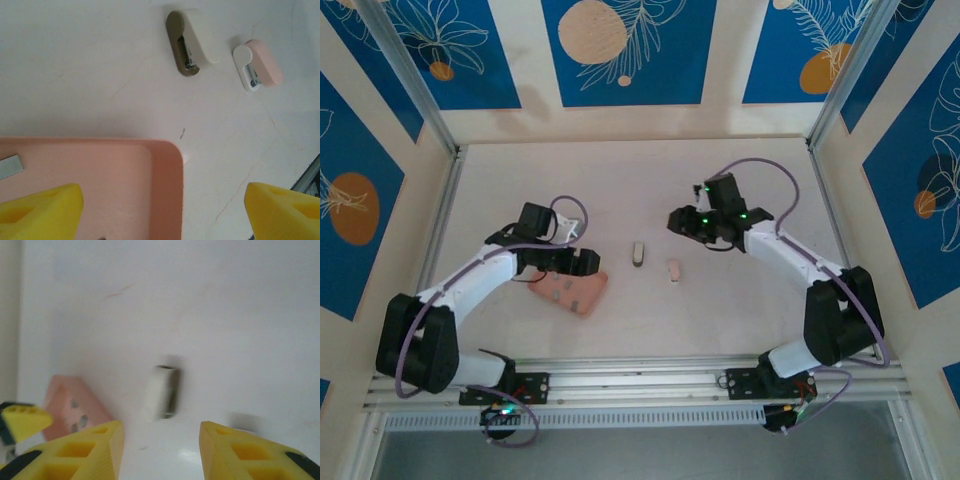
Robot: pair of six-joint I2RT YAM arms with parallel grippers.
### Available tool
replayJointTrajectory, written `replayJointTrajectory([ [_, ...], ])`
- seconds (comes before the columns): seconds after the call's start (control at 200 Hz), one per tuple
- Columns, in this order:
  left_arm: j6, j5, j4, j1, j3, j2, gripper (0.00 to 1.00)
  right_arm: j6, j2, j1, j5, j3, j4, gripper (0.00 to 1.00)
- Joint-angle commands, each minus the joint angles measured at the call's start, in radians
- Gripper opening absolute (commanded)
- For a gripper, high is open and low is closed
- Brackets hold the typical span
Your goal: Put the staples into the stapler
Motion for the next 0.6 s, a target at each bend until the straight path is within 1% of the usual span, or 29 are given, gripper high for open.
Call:
replayJointTrajectory([
  [0.0, -0.022, 0.025, -0.021, -0.004, 0.011, 0.066, 0.84, -0.048, -0.092, -0.080, 0.101, -0.038, -0.107, 0.48],
  [0.12, -0.009, 0.023, -0.011, -0.012, 0.022, 0.130, 0.85, -0.084, -0.196, -0.200, 0.072, -0.089, -0.129, 0.50],
  [0.285, -0.014, 0.017, 0.054, -0.030, 0.073, 0.223, 0.85, -0.111, -0.281, -0.337, 0.012, -0.138, -0.137, 0.53],
  [0.41, -0.009, 0.015, 0.136, -0.043, 0.137, 0.303, 0.85, -0.126, -0.309, -0.391, -0.004, -0.164, -0.124, 0.56],
  [0.595, 0.011, 0.018, 0.205, -0.061, 0.321, 0.461, 0.85, -0.159, -0.313, -0.461, 0.010, -0.213, -0.046, 0.62],
])
